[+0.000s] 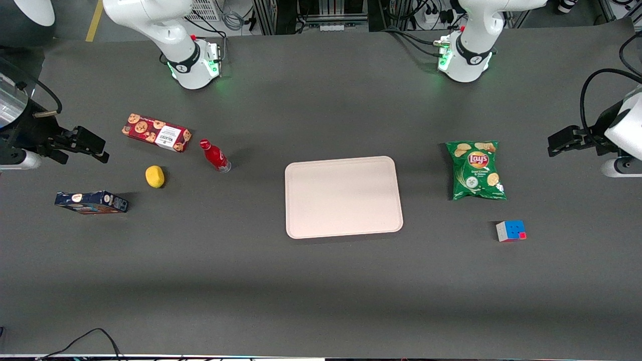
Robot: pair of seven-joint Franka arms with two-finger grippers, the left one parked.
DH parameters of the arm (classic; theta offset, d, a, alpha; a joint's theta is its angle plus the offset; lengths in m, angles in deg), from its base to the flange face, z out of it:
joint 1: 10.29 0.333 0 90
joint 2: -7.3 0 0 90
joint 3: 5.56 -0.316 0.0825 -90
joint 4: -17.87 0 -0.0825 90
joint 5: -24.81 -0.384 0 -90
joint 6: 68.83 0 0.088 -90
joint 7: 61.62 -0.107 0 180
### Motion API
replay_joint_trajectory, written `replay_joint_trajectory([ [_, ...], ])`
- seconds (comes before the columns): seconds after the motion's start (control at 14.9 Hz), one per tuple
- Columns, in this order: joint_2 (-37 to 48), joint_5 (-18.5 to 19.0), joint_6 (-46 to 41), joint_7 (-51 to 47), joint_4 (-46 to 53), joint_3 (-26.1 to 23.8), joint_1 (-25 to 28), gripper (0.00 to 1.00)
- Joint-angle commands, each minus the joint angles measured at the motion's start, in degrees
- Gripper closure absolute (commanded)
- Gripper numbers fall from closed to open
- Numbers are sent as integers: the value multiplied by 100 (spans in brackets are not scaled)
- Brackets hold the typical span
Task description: Place coke bottle on tray
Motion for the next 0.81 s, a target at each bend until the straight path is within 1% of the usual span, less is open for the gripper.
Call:
replay_joint_trajectory([
  [0.0,-117,86,-242,108,200,-12,-20,0],
  [0.2,-161,60,-243,125,200,-21,-2,0],
  [0.4,-109,25,-383,81,-106,-83,68,0],
  [0.61,93,-54,-209,-84,-781,-372,60,0],
  [0.74,496,-133,317,-366,-1658,-661,68,0],
])
